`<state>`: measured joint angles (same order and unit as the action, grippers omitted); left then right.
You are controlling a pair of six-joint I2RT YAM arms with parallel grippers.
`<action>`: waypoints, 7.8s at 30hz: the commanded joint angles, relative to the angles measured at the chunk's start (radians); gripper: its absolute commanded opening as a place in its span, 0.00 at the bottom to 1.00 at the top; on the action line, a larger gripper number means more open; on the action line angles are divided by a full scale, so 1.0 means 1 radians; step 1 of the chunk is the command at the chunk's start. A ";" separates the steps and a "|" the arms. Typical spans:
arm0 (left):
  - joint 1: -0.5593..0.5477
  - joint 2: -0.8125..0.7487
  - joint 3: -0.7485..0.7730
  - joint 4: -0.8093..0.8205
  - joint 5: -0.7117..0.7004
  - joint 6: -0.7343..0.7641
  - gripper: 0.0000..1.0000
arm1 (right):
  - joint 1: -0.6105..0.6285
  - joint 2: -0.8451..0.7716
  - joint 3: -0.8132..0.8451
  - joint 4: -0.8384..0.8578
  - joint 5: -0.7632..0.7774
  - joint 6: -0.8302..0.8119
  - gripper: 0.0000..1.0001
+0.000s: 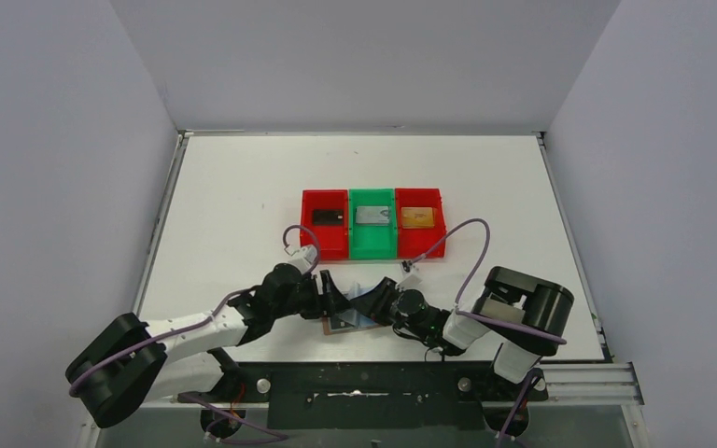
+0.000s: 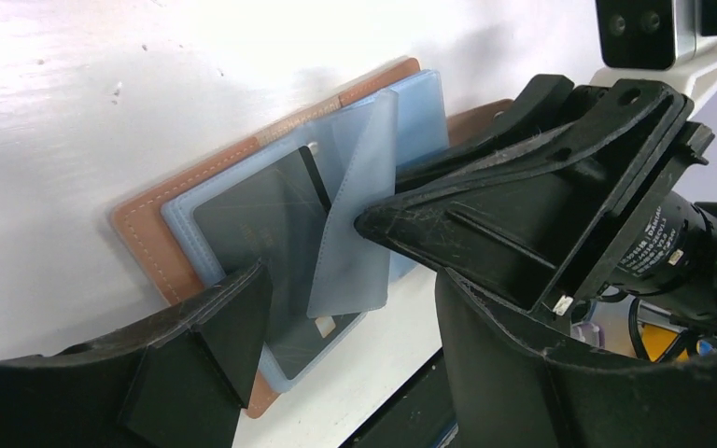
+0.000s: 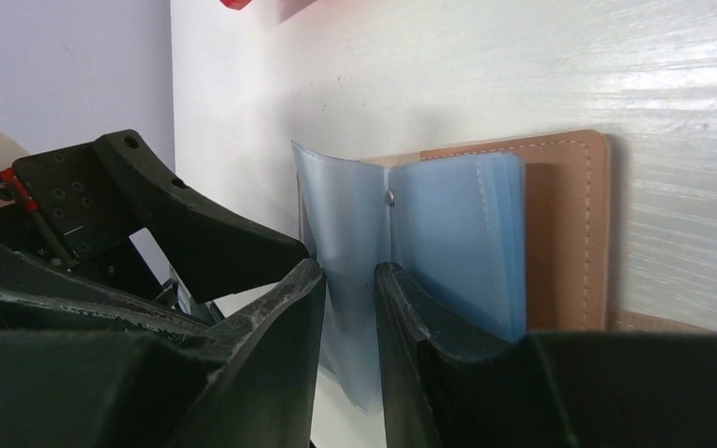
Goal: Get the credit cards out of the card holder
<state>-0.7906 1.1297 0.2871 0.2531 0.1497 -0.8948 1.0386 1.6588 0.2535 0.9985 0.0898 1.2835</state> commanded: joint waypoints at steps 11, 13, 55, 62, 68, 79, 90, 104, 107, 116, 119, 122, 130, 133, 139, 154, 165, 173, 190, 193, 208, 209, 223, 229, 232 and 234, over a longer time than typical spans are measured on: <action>-0.005 0.082 -0.004 0.177 0.129 -0.009 0.64 | -0.019 0.038 -0.029 0.179 -0.016 0.024 0.31; -0.005 0.083 -0.008 0.190 0.131 -0.015 0.64 | -0.019 0.031 -0.034 0.181 -0.013 0.024 0.31; -0.047 0.235 0.193 0.203 0.157 0.053 0.55 | 0.112 -0.959 -0.035 -1.070 0.600 0.072 0.53; -0.038 0.125 0.181 0.043 0.048 0.077 0.61 | 0.110 -0.919 0.047 -1.020 0.558 -0.058 0.54; -0.044 0.311 0.200 0.235 0.199 0.030 0.54 | 0.110 -0.822 0.126 -1.064 0.558 -0.064 0.53; -0.097 0.521 0.342 0.046 0.121 0.061 0.34 | 0.114 -0.874 0.083 -1.101 0.591 -0.002 0.48; -0.123 0.275 0.365 -0.092 -0.039 0.104 0.34 | 0.114 -0.883 0.099 -1.096 0.577 -0.038 0.50; -0.059 0.031 0.252 -0.256 -0.234 0.045 0.37 | 0.104 -0.763 0.193 -0.950 0.404 -0.233 0.50; -0.039 -0.061 0.191 -0.310 -0.293 -0.007 0.37 | 0.096 -0.691 0.230 -0.946 0.363 -0.239 0.48; 0.012 -0.367 0.088 -0.503 -0.412 -0.081 0.48 | 0.054 -0.517 0.327 -0.931 0.229 -0.274 0.63; 0.024 -0.440 0.068 -0.516 -0.411 -0.082 0.52 | 0.043 -0.461 0.343 -0.903 0.181 -0.249 0.73; 0.028 -0.451 0.055 -0.480 -0.352 -0.076 0.52 | 0.033 -0.397 0.340 -0.851 0.110 -0.222 0.71; 0.030 -0.335 0.053 -0.348 -0.171 -0.043 0.52 | 0.024 -0.256 0.314 -0.727 -0.002 -0.143 0.59; 0.030 -0.281 0.053 -0.305 -0.122 -0.031 0.52 | 0.020 -0.210 0.332 -0.723 -0.043 -0.156 0.54; 0.028 -0.196 0.058 -0.260 -0.072 -0.020 0.49 | 0.019 -0.153 0.348 -0.747 -0.049 -0.132 0.47; 0.011 -0.004 0.105 -0.241 -0.021 0.022 0.43 | 0.012 -0.140 0.299 -0.718 -0.028 -0.088 0.34; -0.007 0.033 0.153 -0.266 -0.074 0.032 0.37 | 0.001 -0.141 0.262 -0.676 -0.033 -0.065 0.29; -0.012 0.014 0.189 -0.302 -0.110 0.047 0.42 | -0.001 -0.152 0.253 -0.682 -0.015 -0.056 0.29; -0.055 0.180 0.175 -0.321 -0.146 0.071 0.17 | -0.008 -0.181 0.230 -0.672 -0.004 -0.044 0.30; -0.058 0.205 0.185 -0.355 -0.174 0.084 0.10 | -0.013 -0.197 0.223 -0.677 0.001 -0.043 0.30; -0.058 0.241 0.186 -0.343 -0.159 0.118 0.00 | -0.023 -0.178 0.223 -0.728 0.015 -0.037 0.26; -0.057 0.240 0.187 -0.344 -0.159 0.120 0.00 | -0.023 -0.180 0.218 -0.719 0.016 -0.037 0.23; -0.072 0.206 0.286 -0.428 -0.202 0.153 0.31 | -0.023 -0.225 0.167 -0.638 0.021 -0.014 0.03; -0.112 0.272 0.335 -0.481 -0.251 0.169 0.14 | -0.026 -0.228 0.171 -0.658 0.030 -0.008 0.06; -0.127 0.285 0.345 -0.487 -0.256 0.171 0.09 | -0.026 -0.227 0.171 -0.658 0.030 -0.007 0.08; -0.135 0.284 0.352 -0.490 -0.262 0.171 0.04 | -0.027 -0.227 0.173 -0.660 0.028 -0.006 0.10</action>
<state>-0.9024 1.3899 0.6170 -0.1867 -0.0803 -0.7471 1.0149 1.4620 0.4282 0.3164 0.0906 1.2701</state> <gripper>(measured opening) 0.092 0.086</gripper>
